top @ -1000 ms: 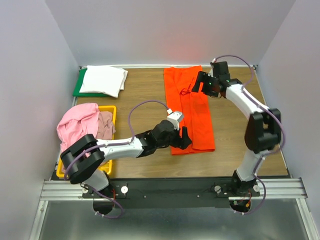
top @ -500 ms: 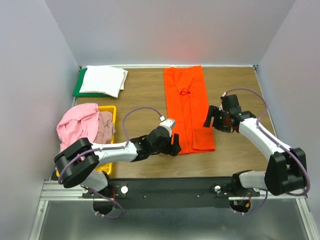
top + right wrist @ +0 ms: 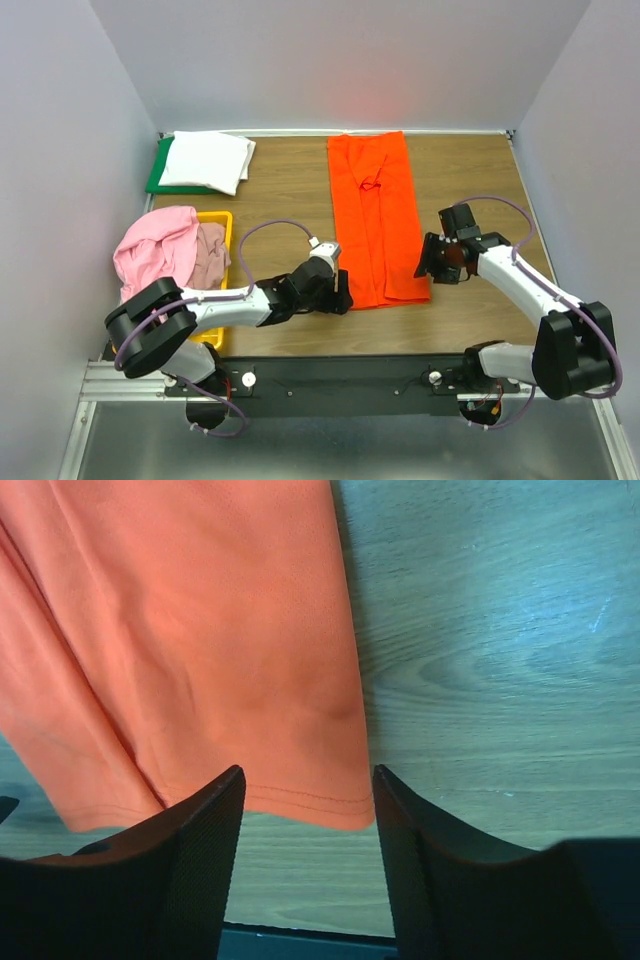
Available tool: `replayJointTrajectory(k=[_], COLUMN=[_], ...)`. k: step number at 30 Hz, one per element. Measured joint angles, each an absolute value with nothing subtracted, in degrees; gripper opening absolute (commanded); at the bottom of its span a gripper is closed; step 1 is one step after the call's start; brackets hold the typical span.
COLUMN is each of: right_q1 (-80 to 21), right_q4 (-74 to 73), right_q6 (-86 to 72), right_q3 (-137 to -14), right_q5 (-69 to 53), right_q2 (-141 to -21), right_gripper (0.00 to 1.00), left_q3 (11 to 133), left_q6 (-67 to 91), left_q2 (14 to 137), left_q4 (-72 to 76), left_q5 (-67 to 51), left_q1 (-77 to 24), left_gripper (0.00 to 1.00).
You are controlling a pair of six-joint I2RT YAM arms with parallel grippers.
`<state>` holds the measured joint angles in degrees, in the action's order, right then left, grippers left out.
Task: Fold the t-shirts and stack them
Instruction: Fold the tshirt
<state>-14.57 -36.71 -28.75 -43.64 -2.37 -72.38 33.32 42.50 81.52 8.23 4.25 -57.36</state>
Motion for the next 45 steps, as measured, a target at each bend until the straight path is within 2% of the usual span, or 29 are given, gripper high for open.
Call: replayJointTrajectory(k=[9,21,31,32,36,42,45], right_q1=[-17.39,-18.81,-18.83,-18.9,-19.29,-19.94,-20.12], right_q4=[-38.61,-42.35,-43.22,-43.22,-43.22,-43.22,-43.24], right_q6=[-30.33,-34.81,-36.45,-36.56,-36.51,-36.45,-36.45], right_q3=[-43.64,-43.66,-43.64,-43.64,-43.66,-43.66,-43.66], right_q5=[-2.28,2.28,3.55,3.57,3.55,3.49,3.49], right_q2=[-77.28,-77.41,-79.2,-79.31,-79.85,-79.99,-79.99], right_gripper=[0.54,0.53,0.24,0.18,0.04,0.01,0.0], left_q3=[32.64,31.77,31.31,31.31,31.31,31.44,31.86], left_q6=[43.77,44.16,43.48,43.44,43.38,43.75,43.94], left_q2=[79.64,77.78,77.78,77.78,78.08,81.67,83.02], left_q4=[7.94,7.64,7.57,7.57,7.88,8.45,8.54], left_q5=[4.99,5.41,5.41,5.41,5.37,4.73,4.05], left_q1=[-56.69,-55.96,-55.44,-55.44,-55.2,-55.11,-55.11], left_gripper=[0.72,0.72,0.72,0.71,0.66,0.47,0.46])
